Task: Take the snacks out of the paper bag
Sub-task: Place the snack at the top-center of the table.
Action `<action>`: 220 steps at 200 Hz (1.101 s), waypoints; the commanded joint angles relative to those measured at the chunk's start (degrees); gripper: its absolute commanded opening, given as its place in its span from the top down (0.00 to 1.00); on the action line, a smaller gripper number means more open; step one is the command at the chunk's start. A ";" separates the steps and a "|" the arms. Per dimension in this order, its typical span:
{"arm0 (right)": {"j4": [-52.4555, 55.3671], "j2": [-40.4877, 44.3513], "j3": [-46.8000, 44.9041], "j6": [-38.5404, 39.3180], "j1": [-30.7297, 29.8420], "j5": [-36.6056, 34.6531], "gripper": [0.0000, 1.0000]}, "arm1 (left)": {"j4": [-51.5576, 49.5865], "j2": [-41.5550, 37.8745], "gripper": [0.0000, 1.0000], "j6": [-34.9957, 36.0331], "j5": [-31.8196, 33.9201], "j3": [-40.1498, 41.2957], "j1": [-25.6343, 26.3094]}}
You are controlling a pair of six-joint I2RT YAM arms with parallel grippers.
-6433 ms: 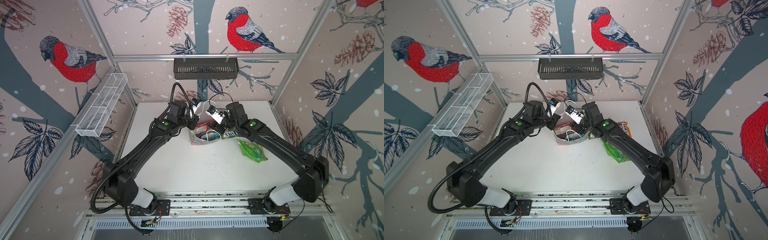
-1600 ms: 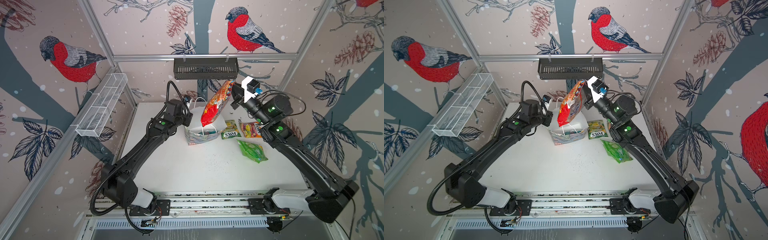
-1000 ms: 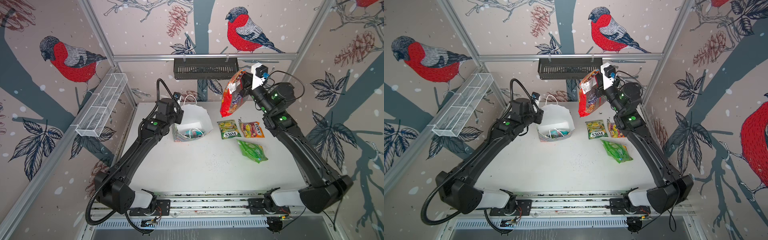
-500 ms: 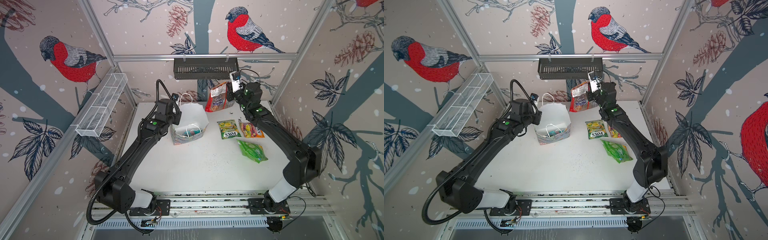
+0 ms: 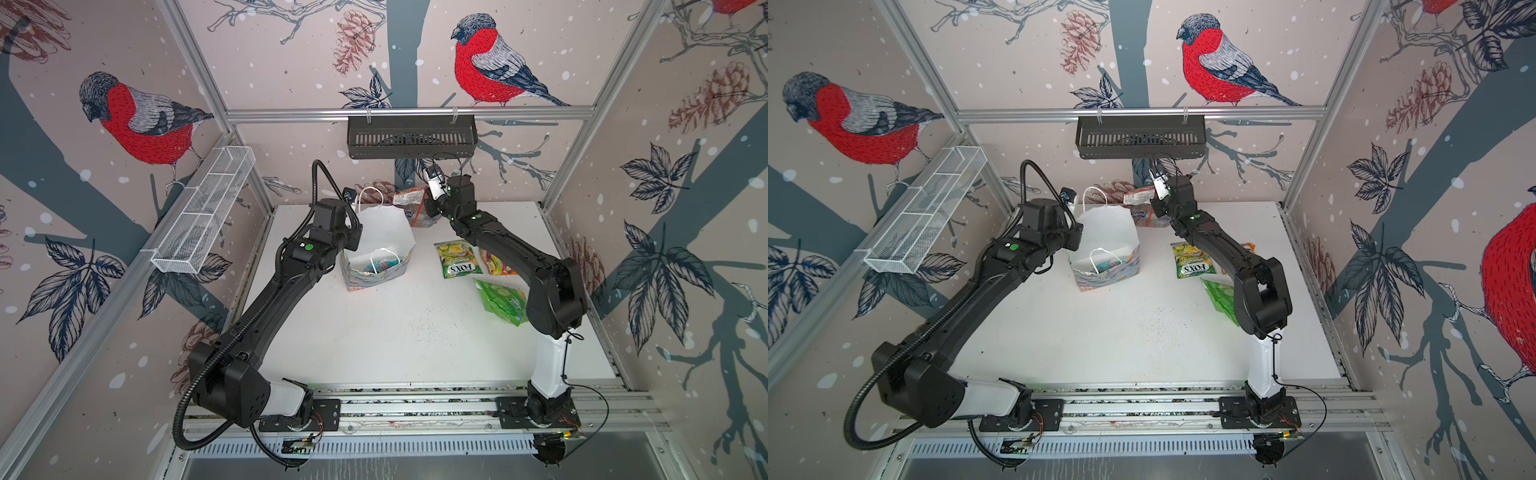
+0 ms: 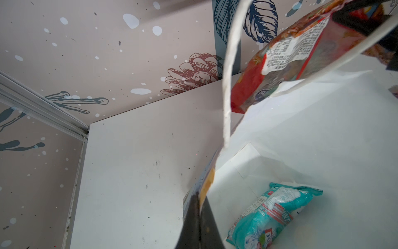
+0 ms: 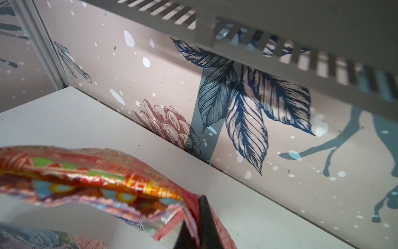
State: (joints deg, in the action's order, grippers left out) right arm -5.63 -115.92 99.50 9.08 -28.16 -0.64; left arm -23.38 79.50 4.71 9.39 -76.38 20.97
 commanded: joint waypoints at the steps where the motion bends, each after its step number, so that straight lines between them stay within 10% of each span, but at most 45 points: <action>1: -4.22 -2.40 1.25 1.29 -0.78 -2.93 1.00 | 1.02 -0.14 1.00 0.55 0.40 0.20 -0.22; 118: 4.27 -1.60 -7.12 0.83 -4.13 -7.21 1.00 | 1.49 -0.84 1.00 0.65 -0.11 0.27 -0.23; 220: 28.59 2.38 -10.76 -4.68 -4.27 4.48 0.86 | 1.75 -0.66 1.00 0.65 -1.10 0.26 -0.23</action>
State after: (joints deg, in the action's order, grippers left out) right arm 14.52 -113.06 88.18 6.04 -32.62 -0.78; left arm -23.03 79.02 4.71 8.99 -76.05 20.91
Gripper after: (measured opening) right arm 0.137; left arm 0.049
